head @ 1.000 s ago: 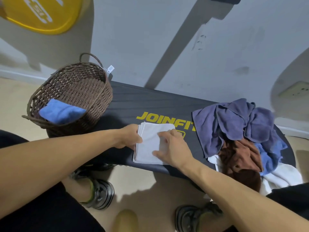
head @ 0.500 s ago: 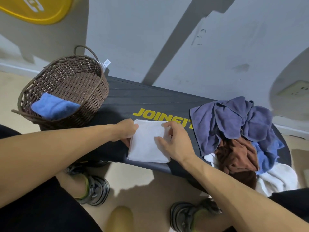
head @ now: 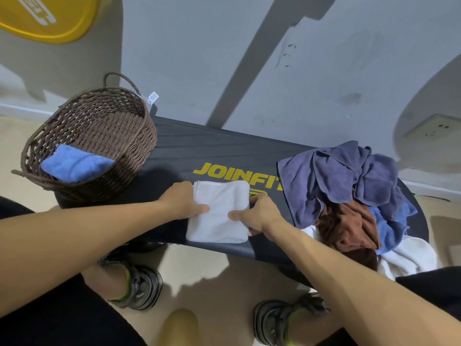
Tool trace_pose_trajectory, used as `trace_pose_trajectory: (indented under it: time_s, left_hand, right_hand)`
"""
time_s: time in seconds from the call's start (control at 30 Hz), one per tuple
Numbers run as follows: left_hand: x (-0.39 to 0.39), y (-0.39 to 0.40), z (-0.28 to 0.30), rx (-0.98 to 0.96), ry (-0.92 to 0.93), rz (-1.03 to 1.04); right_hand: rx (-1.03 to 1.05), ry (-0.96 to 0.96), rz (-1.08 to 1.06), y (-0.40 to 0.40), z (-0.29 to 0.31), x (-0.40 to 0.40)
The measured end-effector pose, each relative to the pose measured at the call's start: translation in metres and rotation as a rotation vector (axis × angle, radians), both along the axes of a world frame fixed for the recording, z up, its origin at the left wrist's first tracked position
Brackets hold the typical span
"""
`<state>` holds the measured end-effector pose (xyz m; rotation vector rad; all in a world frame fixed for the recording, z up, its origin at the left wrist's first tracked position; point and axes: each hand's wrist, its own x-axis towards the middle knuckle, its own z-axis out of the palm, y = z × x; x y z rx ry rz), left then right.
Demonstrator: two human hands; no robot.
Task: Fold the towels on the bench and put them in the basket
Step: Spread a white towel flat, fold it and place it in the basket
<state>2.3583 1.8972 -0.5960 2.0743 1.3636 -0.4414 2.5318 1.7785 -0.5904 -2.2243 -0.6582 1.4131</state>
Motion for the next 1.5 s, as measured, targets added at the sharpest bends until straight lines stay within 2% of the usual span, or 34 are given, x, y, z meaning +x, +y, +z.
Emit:
trace_pose_trajectory:
  time_s: [0.07, 0.1, 0.2, 0.3, 0.37, 0.43, 0.47, 0.57, 0.67, 0.77, 0.87, 0.93, 1.03, 1.1, 1.17, 1.23, 1.3, 1.4, 1.47, 1.5]
  left_hand:
    - [0.002, -0.008, -0.005, 0.124, 0.021, -0.094]
    - [0.003, -0.01, -0.007, 0.125, 0.011, -0.096]
    - [0.005, -0.01, -0.007, 0.025, -0.086, -0.063]
    - [0.008, -0.007, 0.003, -0.095, -0.195, -0.078]
    - [0.011, -0.004, 0.016, -0.142, -0.27, -0.144]
    - [0.015, -0.002, 0.032, -0.153, -0.384, -0.191]
    - [0.017, -0.002, 0.04, -0.16, -0.454, -0.201]
    - [0.027, -0.007, 0.061, -0.227, -0.658, -0.201]
    - [0.036, -0.007, 0.072, -0.269, -0.786, -0.241]
    - [0.04, -0.006, 0.077, -0.257, -0.837, -0.312]
    - [0.042, -0.004, 0.078, -0.278, -0.807, -0.325]
    - [0.042, 0.001, 0.081, -0.315, -0.683, -0.342]
    - [0.036, 0.008, 0.081, -0.346, -0.467, -0.427]
    - [0.032, 0.008, 0.073, -0.474, -0.521, -0.355]
    - [0.029, 0.005, 0.061, -0.714, -0.62, -0.173]
    - [0.027, 0.0, 0.046, -0.855, -0.634, -0.017]
    - [0.024, -0.01, 0.029, -0.872, -0.601, 0.098]
    - [0.022, -0.028, 0.011, -0.741, -0.603, 0.261]
    - [0.024, -0.032, 0.007, -0.589, -0.611, 0.398]
    - [0.024, -0.031, 0.004, -0.477, -0.61, 0.418]
  right_hand:
    - [-0.064, 0.217, -0.018, 0.004, 0.011, 0.005]
    - [-0.079, 0.241, 0.018, 0.005, 0.015, 0.008]
    - [-0.063, 0.133, 0.091, 0.006, 0.021, 0.015]
    - [-0.034, 0.172, 0.008, 0.008, 0.031, 0.025]
    - [0.056, 0.072, -0.02, 0.012, 0.044, 0.039]
    - [0.16, -0.113, 0.096, 0.018, 0.065, 0.052]
    - [0.204, -0.143, 0.178, 0.02, 0.076, 0.056]
    - [0.238, -0.054, 0.428, 0.019, 0.1, 0.054]
    - [0.251, -0.096, 0.66, 0.016, 0.112, 0.041]
    - [0.246, -0.095, 0.713, 0.013, 0.12, 0.037]
    - [0.212, -0.057, 0.73, 0.008, 0.121, 0.047]
    - [0.182, 0.064, 0.669, 0.005, 0.116, 0.056]
    - [0.108, 0.466, 0.36, -0.001, 0.106, 0.068]
    - [0.133, 0.577, 0.188, -0.005, 0.094, 0.075]
    - [0.152, 0.638, 0.038, -0.009, 0.08, 0.079]
    - [0.113, 0.676, -0.099, -0.014, 0.065, 0.082]
    - [0.048, 0.655, -0.145, -0.021, 0.05, 0.081]
    - [-0.002, 0.558, -0.191, -0.03, 0.03, 0.071]
    - [0.073, 0.374, -0.273, -0.031, 0.02, 0.06]
    - [0.142, 0.204, -0.284, -0.031, 0.015, 0.056]
